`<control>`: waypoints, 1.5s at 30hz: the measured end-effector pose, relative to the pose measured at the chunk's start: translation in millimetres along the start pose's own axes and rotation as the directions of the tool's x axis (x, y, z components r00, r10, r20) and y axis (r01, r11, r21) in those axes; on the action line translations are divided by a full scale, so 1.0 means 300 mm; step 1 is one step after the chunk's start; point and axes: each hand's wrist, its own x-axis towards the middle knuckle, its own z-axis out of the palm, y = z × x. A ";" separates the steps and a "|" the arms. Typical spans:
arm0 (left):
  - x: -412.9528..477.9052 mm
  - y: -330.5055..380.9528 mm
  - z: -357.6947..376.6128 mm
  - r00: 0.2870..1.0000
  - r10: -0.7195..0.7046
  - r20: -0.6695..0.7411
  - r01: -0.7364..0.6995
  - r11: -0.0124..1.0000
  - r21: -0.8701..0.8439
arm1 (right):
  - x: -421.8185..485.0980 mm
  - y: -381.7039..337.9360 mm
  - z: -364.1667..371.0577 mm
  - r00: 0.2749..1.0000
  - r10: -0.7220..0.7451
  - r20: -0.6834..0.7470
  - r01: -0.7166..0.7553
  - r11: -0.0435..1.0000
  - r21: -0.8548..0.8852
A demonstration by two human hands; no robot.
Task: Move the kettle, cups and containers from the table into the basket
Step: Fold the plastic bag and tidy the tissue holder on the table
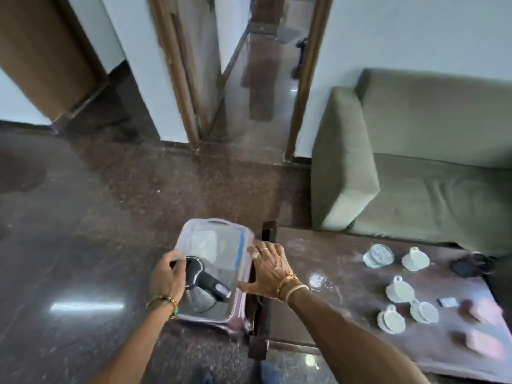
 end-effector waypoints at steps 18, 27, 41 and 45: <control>-0.159 0.675 0.304 0.301 0.911 0.282 -0.944 0.242 0.223 | -0.594 0.242 -0.354 0.562 0.652 -0.509 -0.719 0.689 0.089; -0.617 0.944 0.502 0.020 0.909 0.417 -1.000 0.018 0.009 | -1.179 0.352 -0.416 0.192 0.778 -0.599 -0.939 0.323 0.119; -1.091 0.979 0.798 -0.172 0.839 0.516 -0.985 -0.139 -0.102 | -1.647 0.454 -0.303 -0.028 0.848 -0.529 -0.978 0.086 0.190; -1.126 0.986 0.827 -0.142 0.846 0.514 -0.990 -0.121 -0.074 | -1.662 0.493 -0.295 0.010 0.867 -0.498 -0.977 0.114 0.180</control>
